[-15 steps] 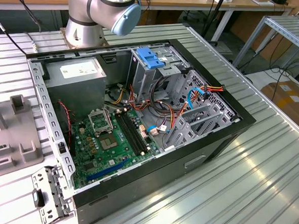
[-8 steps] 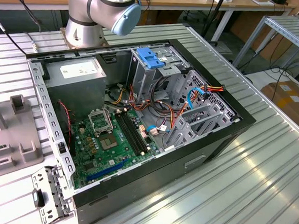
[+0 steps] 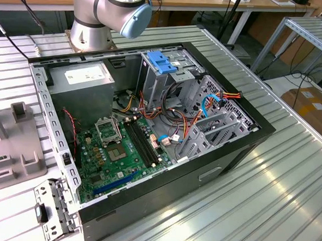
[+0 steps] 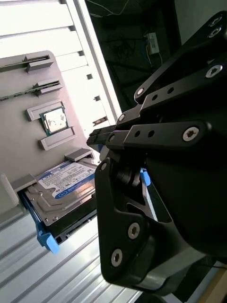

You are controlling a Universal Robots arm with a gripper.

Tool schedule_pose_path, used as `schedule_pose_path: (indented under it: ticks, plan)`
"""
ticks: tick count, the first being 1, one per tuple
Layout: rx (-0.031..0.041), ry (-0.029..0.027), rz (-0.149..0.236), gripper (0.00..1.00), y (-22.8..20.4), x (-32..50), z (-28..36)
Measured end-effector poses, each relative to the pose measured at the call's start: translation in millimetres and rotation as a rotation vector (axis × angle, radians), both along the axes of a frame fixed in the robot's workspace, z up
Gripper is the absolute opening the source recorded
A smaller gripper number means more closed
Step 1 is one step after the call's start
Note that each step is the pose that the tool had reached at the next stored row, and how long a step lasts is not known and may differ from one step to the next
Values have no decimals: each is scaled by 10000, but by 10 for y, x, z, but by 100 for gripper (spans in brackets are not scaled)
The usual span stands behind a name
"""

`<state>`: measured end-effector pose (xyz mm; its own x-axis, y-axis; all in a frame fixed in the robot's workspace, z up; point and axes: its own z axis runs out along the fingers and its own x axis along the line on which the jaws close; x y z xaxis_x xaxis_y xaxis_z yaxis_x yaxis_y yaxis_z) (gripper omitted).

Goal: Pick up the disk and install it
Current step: 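Pick up the disk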

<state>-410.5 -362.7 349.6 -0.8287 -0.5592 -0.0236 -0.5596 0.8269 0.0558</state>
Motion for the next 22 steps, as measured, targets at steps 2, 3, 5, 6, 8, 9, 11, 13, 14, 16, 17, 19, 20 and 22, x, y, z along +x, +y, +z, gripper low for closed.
schedule_pose_path:
  ticks: [2,3,5,6,8,9,11,13,14,16,17,19,20,22]
  plan:
    - [0,0,187,11,0,0,0]
    - [0,0,272,11,0,0,0]
    - [0,-1,434,11,0,0,0]
    - [0,0,531,11,0,0,0]
    - [0,0,667,11,0,0,0]
    - [0,0,726,11,0,0,0]
    - [0,0,877,11,0,0,0]
    - [0,-1,1054,11,0,0,0]
    - [0,0,1116,11,0,0,0]
    - [0,0,1248,11,0,0,0]
    - [0,0,1311,11,0,0,0]
    - [0,-1,1463,11,0,0,0]
    - [0,0,1530,11,0,0,0]
    - [0,0,1685,11,0,0,0]
